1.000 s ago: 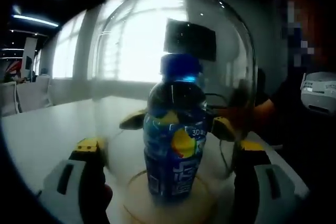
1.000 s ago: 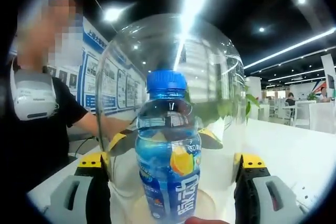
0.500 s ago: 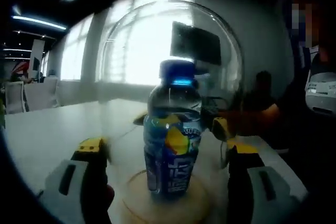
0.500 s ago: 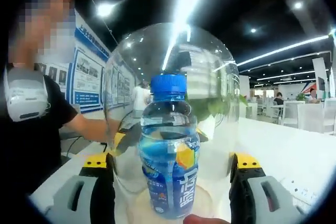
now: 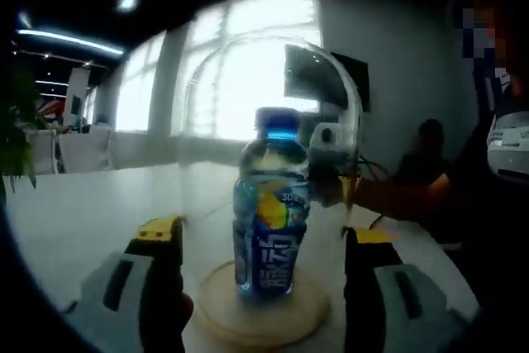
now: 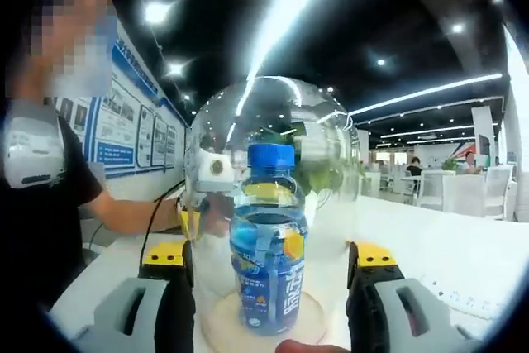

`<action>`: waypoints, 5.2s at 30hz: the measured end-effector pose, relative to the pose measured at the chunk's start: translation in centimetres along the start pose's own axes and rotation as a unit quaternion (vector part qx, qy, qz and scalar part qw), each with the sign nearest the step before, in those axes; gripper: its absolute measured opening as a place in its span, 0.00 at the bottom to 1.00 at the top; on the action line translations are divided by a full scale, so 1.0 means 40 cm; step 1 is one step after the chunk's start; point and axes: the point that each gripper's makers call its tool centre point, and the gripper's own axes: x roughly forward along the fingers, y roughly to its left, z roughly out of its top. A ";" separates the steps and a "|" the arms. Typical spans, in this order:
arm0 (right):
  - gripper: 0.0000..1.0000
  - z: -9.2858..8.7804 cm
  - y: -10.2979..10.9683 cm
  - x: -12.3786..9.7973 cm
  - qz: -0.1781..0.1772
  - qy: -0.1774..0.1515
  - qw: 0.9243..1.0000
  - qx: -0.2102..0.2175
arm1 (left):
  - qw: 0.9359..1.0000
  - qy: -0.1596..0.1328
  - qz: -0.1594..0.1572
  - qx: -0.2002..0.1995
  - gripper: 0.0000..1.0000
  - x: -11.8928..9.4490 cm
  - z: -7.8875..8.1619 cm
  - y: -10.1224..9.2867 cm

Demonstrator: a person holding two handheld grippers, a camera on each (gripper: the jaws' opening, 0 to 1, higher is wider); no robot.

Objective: Open the cover put in the Mizone put the cover back on

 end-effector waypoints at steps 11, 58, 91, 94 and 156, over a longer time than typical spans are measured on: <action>0.56 -0.012 0.020 -0.037 -0.029 -0.021 0.999 -0.003 | 0.997 0.037 0.038 0.054 0.63 -0.015 -0.033 -0.016; 0.39 -0.070 0.194 -0.338 -0.241 -0.018 0.970 0.001 | 0.988 -0.028 0.151 0.028 0.52 -0.214 -0.028 -0.221; 0.38 -0.168 0.236 -0.373 -0.284 -0.008 0.959 -0.002 | 0.979 -0.042 0.198 0.012 0.50 -0.303 -0.142 -0.221; 0.38 -0.168 0.239 -0.375 -0.288 -0.012 0.958 0.007 | 0.977 -0.030 0.211 0.004 0.49 -0.311 -0.152 -0.218; 0.37 -0.231 0.266 -0.357 -0.288 0.050 0.956 0.002 | 0.978 0.017 0.208 0.013 0.49 -0.309 -0.219 -0.218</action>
